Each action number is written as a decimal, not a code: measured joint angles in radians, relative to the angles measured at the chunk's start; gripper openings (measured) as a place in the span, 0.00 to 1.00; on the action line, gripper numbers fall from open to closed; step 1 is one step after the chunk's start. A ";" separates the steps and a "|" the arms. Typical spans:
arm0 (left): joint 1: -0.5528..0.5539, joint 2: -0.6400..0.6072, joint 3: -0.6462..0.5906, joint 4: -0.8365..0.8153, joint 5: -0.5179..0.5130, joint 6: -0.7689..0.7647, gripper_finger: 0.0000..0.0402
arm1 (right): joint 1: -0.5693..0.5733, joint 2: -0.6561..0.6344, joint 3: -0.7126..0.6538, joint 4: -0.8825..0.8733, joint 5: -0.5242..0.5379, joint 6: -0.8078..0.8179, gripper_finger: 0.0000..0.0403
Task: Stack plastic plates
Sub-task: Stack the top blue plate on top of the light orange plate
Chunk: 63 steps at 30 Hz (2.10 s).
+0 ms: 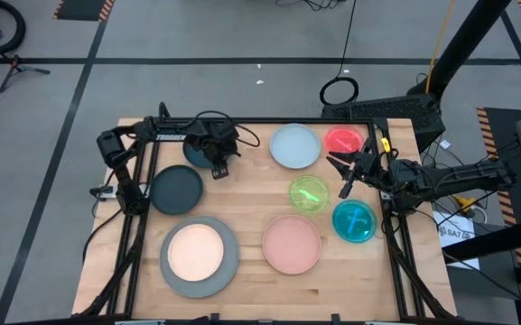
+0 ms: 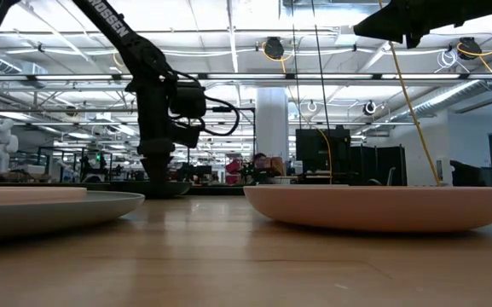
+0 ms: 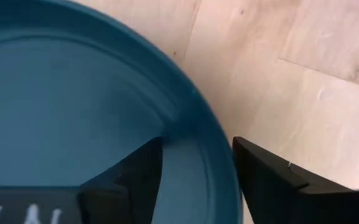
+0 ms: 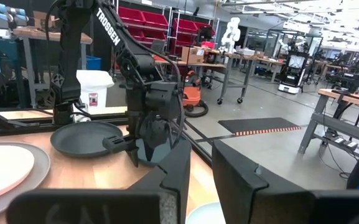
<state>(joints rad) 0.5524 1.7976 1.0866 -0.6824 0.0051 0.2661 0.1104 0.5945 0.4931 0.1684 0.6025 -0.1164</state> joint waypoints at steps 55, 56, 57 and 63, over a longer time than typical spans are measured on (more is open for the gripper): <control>-1.383 -0.462 0.000 -0.225 -0.266 -1.264 0.02 | 0.287 0.487 -0.045 0.382 -0.129 0.494 0.15; -1.394 -0.452 0.000 -0.222 -0.268 -1.274 0.02 | 0.292 0.497 -0.045 0.395 -0.128 0.493 0.15; -1.400 -0.440 0.000 -0.216 -0.269 -1.276 0.02 | 0.298 0.505 -0.045 0.407 -0.128 0.493 0.15; -1.427 -0.382 0.000 -0.175 -0.273 -1.303 0.05 | 0.317 0.521 -0.045 0.473 -0.127 0.472 0.15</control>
<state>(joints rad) -0.8742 1.4157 1.0870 -0.8572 -0.2675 -1.0370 0.4278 1.1152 0.4484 0.6409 0.4754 0.3558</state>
